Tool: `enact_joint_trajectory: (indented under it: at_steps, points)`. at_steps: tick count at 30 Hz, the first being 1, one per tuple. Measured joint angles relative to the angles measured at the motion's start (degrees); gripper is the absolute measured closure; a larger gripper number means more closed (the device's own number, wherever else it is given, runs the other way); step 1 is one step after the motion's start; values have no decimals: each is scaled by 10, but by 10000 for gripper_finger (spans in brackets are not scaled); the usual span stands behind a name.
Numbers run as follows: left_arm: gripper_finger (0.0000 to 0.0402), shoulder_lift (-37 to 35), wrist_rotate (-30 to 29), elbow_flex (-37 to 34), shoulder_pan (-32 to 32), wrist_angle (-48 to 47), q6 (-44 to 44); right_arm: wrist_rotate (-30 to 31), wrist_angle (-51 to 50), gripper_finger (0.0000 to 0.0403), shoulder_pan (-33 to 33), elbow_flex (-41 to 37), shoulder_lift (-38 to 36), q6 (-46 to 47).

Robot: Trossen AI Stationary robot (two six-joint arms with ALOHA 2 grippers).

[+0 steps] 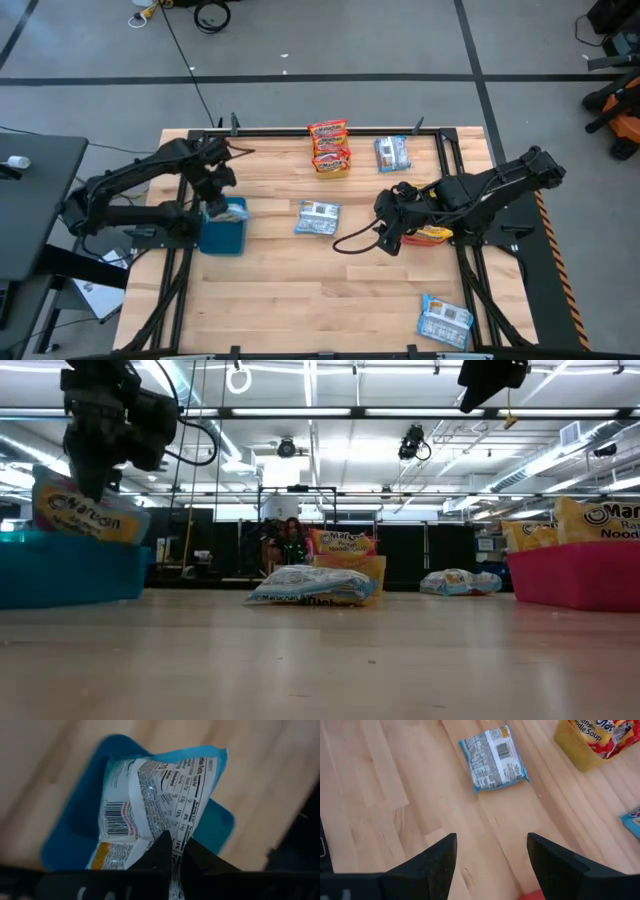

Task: Sort Maruchan noodles
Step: Put the bottom left blue noodle pack into the blue bin

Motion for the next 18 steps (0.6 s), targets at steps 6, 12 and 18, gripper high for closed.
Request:
enact_joint_trajectory:
  at_steps: [6, 12, 18]
  points:
    - [373, 18, -72, 0, 47, 28, -13, 0, 3, 157, -8, 0, 0, -4]
    - [371, 38, -71, 0, 73, 56, -4, 0, 4, 157, -8, 0, 0, 2]
    - [382, 62, 53, 0, 91, 59, 51, 0, 15, 157, -7, 0, 0, 22]
